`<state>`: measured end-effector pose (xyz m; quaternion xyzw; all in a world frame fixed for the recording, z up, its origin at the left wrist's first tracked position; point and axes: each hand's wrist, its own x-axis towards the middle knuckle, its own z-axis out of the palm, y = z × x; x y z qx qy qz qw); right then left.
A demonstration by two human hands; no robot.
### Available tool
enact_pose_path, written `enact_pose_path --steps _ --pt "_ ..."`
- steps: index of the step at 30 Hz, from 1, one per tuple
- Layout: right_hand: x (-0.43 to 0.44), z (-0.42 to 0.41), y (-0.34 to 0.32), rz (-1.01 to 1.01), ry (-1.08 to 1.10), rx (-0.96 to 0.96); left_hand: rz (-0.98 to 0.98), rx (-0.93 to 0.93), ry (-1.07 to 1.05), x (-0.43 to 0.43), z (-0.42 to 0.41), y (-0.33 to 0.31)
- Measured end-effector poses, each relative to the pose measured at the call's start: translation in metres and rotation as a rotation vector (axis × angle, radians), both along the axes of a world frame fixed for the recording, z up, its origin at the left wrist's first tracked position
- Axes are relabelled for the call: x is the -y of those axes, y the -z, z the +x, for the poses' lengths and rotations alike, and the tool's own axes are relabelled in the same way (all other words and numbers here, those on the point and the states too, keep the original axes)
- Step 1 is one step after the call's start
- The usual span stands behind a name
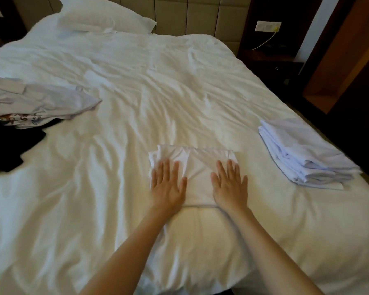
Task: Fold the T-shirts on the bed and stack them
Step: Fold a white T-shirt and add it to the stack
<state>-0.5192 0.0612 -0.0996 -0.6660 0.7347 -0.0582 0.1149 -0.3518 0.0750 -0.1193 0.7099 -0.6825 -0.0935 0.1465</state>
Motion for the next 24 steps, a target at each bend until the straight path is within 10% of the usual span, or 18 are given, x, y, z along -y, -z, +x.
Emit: enact_pose_path --steps 10,19,24 --pt "0.009 -0.022 -0.013 -0.075 0.423 0.623 -0.044 -0.573 -0.393 -0.002 0.015 -0.022" --pt "0.004 -0.036 -0.038 0.482 0.51 1.35 0.433 -1.813 -0.632 -0.043 0.024 -0.034" --pt "-0.016 -0.031 -0.038 0.434 0.478 1.482 0.399 -2.135 -0.511 -0.054 -0.005 -0.032"
